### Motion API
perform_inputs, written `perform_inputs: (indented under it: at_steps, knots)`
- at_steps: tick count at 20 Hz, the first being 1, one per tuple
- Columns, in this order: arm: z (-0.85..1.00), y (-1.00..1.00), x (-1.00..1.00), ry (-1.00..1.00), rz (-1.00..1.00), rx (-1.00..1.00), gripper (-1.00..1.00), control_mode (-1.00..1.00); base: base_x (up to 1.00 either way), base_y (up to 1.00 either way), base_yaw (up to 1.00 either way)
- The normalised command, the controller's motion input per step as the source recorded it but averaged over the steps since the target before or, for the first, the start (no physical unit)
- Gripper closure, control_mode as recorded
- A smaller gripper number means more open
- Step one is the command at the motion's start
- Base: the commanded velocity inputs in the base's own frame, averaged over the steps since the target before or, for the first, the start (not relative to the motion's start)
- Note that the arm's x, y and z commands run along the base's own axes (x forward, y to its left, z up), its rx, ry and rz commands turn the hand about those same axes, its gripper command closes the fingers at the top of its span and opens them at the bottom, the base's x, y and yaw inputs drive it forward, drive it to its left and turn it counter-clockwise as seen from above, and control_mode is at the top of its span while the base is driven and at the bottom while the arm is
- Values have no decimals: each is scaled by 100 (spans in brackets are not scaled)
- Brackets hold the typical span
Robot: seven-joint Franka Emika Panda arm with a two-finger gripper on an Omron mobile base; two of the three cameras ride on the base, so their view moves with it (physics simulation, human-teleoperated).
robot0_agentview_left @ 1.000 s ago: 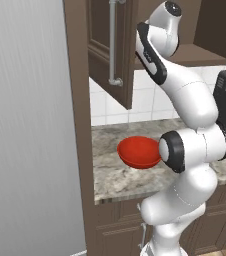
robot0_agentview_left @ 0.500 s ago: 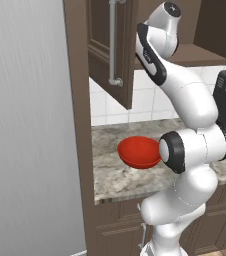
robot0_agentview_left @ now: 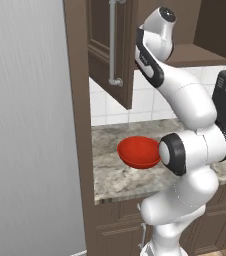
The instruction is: Open the cabinet. Pick the apple and tangerine from the cabinet and place them into the bowl. Then close the cabinet.
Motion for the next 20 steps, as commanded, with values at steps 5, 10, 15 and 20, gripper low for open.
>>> perform_inputs:
  at_steps: [5,10,15,20]
  knots:
    - [-10,3,16,0,0,1,-100,-100,0,0,0]
    - [0,0,12,0,0,0,-100,-100,0,0,0]
    - [0,0,35,0,-2,0,-100,-100,0,0,0]
    - [-11,0,37,0,-4,-4,-100,-100,0,0,0]
